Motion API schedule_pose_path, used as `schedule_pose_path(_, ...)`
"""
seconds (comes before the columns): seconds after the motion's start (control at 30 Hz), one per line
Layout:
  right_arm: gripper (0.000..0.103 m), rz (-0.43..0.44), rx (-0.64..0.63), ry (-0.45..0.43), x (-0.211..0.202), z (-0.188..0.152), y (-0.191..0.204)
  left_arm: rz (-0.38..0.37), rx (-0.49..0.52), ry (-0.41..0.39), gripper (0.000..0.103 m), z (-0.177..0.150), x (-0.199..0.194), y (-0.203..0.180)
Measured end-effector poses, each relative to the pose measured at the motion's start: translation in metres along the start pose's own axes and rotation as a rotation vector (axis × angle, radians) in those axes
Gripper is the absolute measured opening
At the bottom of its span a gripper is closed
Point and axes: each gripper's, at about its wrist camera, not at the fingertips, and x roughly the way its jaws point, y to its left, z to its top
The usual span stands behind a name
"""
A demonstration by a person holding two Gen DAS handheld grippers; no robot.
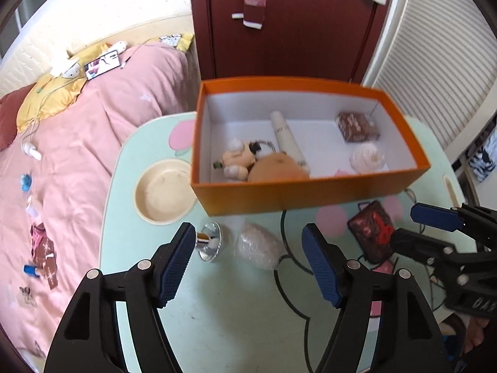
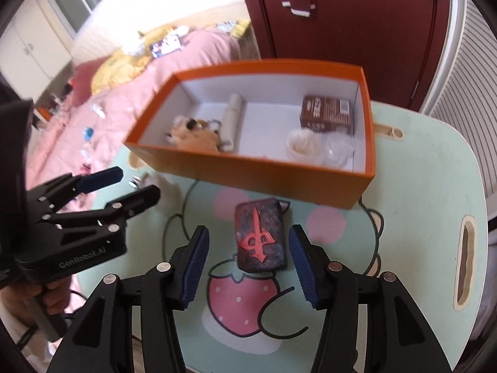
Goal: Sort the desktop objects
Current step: 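Lift the tile and bubble wrap out and set both on the table beside the box, then reach the right tool into the box and grasp the white plastic bag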
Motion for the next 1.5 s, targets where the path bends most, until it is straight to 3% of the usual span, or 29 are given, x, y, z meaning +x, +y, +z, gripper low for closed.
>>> schedule_pose_path(0.1, 0.053, 0.033, 0.026, -0.020, -0.009, 0.009, 0.000, 0.008, -0.018, -0.006, 0.071, 0.004, -0.005, 0.006)
schedule_pose_path(0.3, 0.057, -0.022, 0.009, -0.024, -0.011, 0.036, 0.013, 0.048, -0.066, 0.038, 0.071, 0.011, -0.001, 0.013)
schedule_pose_path(0.47, 0.064, 0.010, 0.070, 0.003, -0.009, 0.047, 0.009, 0.008, -0.117, 0.044, 0.071, 0.015, 0.000, 0.022)
schedule_pose_path(0.67, 0.064, 0.001, 0.109, 0.022, -0.008, 0.060, -0.002, -0.008, -0.140, 0.031, 0.071, 0.016, -0.001, 0.028)
schedule_pose_path(0.83, 0.065, 0.013, 0.202, 0.051, -0.004, 0.092, -0.021, -0.017, -0.165, 0.035, 0.071, 0.016, 0.001, 0.035)
schedule_pose_path(1.07, 0.067, 0.065, 0.260, 0.277, 0.032, 0.134, -0.034, -0.039, -0.206, 0.039, 0.071, 0.015, 0.004, 0.045)
schedule_pose_path(1.27, 0.066, 0.015, 0.262, 0.470, 0.077, 0.134, -0.032, -0.032, -0.215, 0.021, 0.071, 0.018, 0.002, 0.051)
schedule_pose_path(1.43, 0.059, -0.078, 0.203, 0.501, 0.090, 0.136, -0.024, -0.035, -0.223, 0.015, 0.071, 0.020, 0.000, 0.054)
schedule_pose_path(1.5, 0.048, -0.107, 0.165, 0.524, 0.094, 0.136, -0.018, -0.035, -0.223, 0.013, 0.071, 0.021, 0.000, 0.055)
